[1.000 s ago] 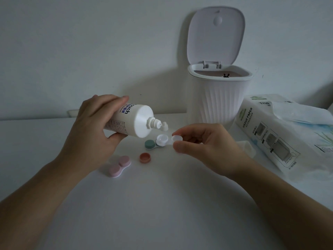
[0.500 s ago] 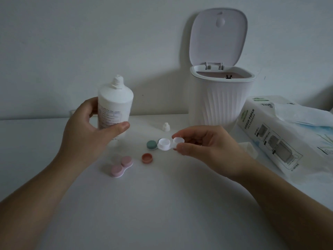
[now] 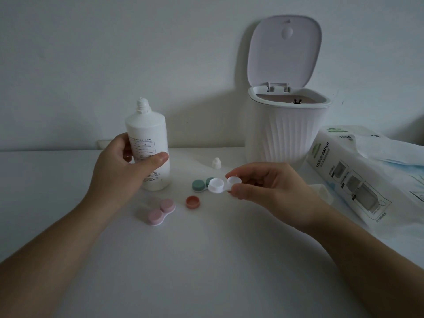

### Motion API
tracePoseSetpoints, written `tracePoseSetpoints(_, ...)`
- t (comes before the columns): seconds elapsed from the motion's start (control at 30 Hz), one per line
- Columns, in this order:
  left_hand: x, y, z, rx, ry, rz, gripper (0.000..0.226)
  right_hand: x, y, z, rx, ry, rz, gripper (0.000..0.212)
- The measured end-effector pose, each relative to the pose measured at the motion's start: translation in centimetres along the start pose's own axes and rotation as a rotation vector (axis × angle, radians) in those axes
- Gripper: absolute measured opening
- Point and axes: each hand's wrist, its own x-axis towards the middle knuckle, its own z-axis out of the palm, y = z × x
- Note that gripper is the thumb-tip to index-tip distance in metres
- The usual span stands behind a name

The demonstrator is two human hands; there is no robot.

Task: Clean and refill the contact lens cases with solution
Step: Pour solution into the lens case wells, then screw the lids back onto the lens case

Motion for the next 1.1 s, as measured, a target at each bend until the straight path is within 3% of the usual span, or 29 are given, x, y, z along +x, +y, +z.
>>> tracePoseSetpoints(0.23, -0.4, 0.3, 0.1, 0.069, 0.072, 0.038, 0.092, 0.0, 0.0, 0.1, -0.034, 0.016, -0.005, 0.015)
tracePoseSetpoints(0.33, -1.3, 1.2, 0.0, 0.193, 0.209, 0.182, 0.098, 0.1, 0.0, 0.1, -0.040, 0.030, -0.005, 0.014)
tracePoseSetpoints(0.4, -2.2, 2.1, -0.1, 0.176, 0.252, 0.371, 0.083, 0.0, 0.0, 0.1, -0.045, 0.022, -0.012, 0.013)
tracePoseSetpoints(0.47, -3.1, 2.8, 0.2, 0.123, 0.165, 0.495, 0.061, -0.1, -0.1, 0.1, -0.047, 0.010, -0.023, 0.012)
tracePoseSetpoints(0.53, -4.2, 3.5, 0.7, -0.005, -0.073, 0.406, 0.046, -0.1, -0.2, 0.2, -0.044, -0.003, -0.033, 0.012)
tracePoseSetpoints(0.6, -4.7, 3.6, 1.3, -0.024, -0.285, 0.364, 0.044, -0.2, -0.4, 0.3, -0.037, -0.016, -0.045, 0.014)
tracePoseSetpoints(0.67, -4.8, 3.2, 1.7, 0.052, -0.388, 0.403, 0.044, -0.3, -0.6, 0.3, -0.034, -0.032, -0.052, 0.019)
tracePoseSetpoints(0.83, -4.9, 3.1, 1.9, 0.017, -0.515, 0.344, 0.037, -0.5, -0.7, 0.4, -0.039, -0.062, -0.072, 0.027)
tracePoseSetpoints(1.1, -5.0, 3.3, 2.1, -0.072, -0.550, 0.223, 0.020, -0.4, -0.7, 0.5, -0.127, -0.072, -0.106, 0.030)
